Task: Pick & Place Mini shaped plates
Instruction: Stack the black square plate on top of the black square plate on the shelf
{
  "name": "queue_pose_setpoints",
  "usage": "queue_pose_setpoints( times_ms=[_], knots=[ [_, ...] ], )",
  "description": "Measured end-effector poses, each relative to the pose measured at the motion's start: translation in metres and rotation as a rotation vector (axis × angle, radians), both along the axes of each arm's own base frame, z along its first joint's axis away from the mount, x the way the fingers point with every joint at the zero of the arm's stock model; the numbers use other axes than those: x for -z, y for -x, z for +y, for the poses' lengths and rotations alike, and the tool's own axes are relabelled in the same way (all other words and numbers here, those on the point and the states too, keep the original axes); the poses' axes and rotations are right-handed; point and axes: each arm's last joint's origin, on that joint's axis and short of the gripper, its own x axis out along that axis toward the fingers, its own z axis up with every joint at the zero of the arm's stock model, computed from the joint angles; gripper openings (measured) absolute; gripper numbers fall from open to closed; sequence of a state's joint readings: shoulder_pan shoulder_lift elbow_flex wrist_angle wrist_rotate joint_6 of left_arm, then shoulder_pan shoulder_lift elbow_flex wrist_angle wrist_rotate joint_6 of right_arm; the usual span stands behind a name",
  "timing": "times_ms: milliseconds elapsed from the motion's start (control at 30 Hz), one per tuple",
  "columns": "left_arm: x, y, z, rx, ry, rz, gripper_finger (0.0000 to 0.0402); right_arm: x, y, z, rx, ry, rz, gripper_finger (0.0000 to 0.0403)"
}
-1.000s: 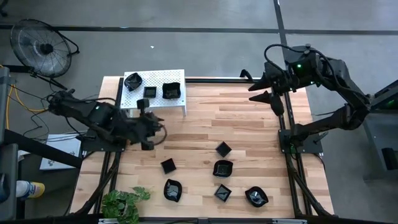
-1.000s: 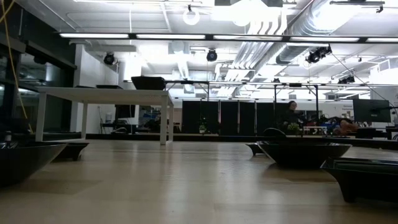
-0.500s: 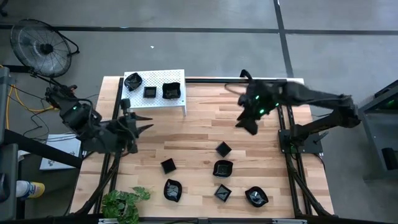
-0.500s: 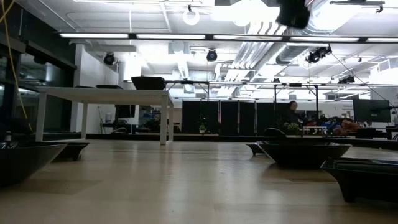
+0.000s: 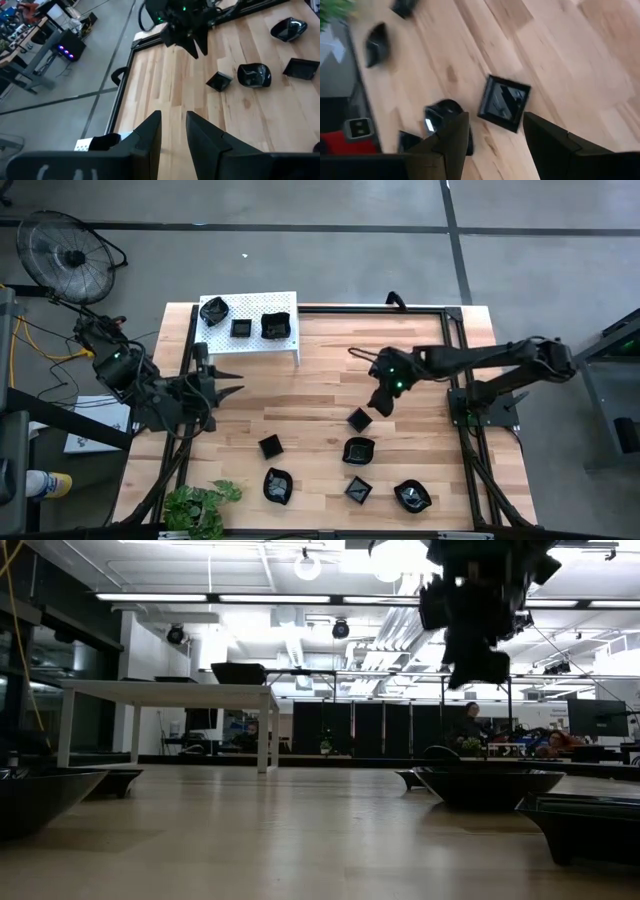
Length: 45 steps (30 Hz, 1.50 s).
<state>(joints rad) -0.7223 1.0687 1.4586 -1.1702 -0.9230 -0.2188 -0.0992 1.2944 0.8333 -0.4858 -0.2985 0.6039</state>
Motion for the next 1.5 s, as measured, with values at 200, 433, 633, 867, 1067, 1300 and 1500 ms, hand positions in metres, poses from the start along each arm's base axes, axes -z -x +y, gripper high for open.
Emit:
queue_pose_setpoints(
  times_ms=[200, 433, 633, 867, 1067, 1300, 1500],
  knots=[
    [0.0, 0.0, 0.0, 0.013, 0.01, 0.008, 0.0085, 0.02, -0.016, 0.009, -0.022, -0.026, 0.118, 0.0183],
    [0.001, 0.0, 0.0, 0.016, 0.009, 0.014, 0.0085, 0.025, -0.042, 0.016, 0.138, 0.039, 0.377, 0.0178],
    [0.001, 0.0, -0.001, 0.031, 0.019, 0.026, 0.0085, 0.035, -0.055, 0.027, 0.157, 0.029, 0.393, 0.0167],
    [0.002, 0.0, -0.001, 0.044, 0.028, 0.035, 0.0085, 0.05, -0.057, 0.027, 0.143, 0.091, 0.454, 0.0161],
    [0.002, 0.0, -0.002, 0.053, 0.035, 0.041, 0.0085, 0.061, -0.059, 0.027, 0.108, 0.128, 0.478, 0.016],
    [0.002, 0.0, -0.002, 0.053, 0.035, 0.041, 0.0085, 0.061, -0.062, 0.027, 0.101, 0.126, 0.453, 0.0161],
    [0.002, 0.0, -0.002, 0.053, 0.036, 0.041, 0.0085, 0.061, -0.062, 0.029, 0.093, 0.144, 0.445, 0.0161]
  ],
)
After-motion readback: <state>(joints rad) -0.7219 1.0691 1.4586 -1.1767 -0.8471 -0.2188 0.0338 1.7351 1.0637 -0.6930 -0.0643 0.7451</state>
